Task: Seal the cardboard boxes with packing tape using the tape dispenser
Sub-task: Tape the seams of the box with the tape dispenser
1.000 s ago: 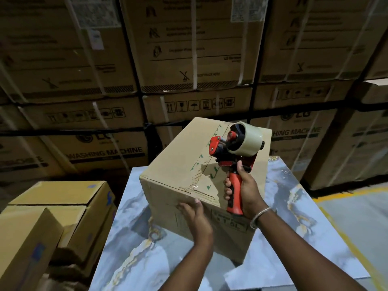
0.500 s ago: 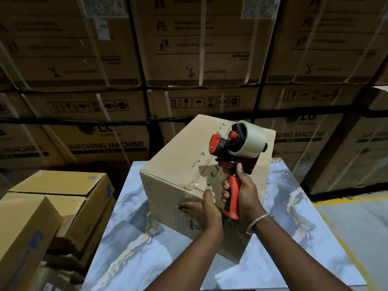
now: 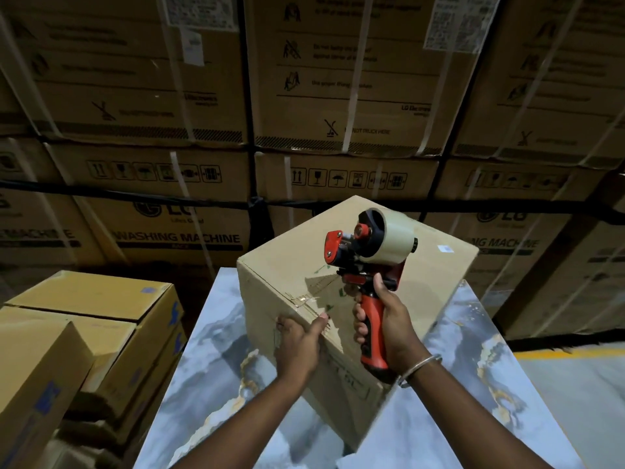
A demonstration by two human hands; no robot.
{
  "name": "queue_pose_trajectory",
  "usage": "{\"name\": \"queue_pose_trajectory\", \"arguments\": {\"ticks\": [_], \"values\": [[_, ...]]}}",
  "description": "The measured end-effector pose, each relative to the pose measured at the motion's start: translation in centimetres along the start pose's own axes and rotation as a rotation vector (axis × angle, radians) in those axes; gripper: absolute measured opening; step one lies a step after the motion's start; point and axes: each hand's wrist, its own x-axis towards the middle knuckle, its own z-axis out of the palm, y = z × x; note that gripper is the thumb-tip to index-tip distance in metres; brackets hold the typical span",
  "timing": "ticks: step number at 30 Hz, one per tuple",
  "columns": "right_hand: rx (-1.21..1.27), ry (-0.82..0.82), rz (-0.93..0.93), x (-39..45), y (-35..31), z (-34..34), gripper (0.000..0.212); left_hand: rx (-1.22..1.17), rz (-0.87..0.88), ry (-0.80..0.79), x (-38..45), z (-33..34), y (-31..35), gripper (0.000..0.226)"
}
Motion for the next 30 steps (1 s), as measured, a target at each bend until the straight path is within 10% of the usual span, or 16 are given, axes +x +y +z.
{"name": "queue_pose_trajectory", "arguments": {"ticks": [7,22,27,30], "values": [[-0.117,-0.096,0.035,3.5,-0.2,3.8,0.052,-0.059,0.041,-0.235,3.4,-3.8,1.4,0.032],[0.123,-0.095,0.182,6.2,1.0,4.6,0.053,0.027,0.038,-0.674,7.9,-6.6,1.6,0.067],[0.169,-0.121,0.205,6.4,1.1,4.4,0.053,0.016,0.129,-0.044,9.5,-7.7,4.6,0.038],[0.177,-0.127,0.215,6.5,1.1,4.3,0.053,-0.099,0.042,0.001,10.5,-7.5,7.6,0.030]]}}
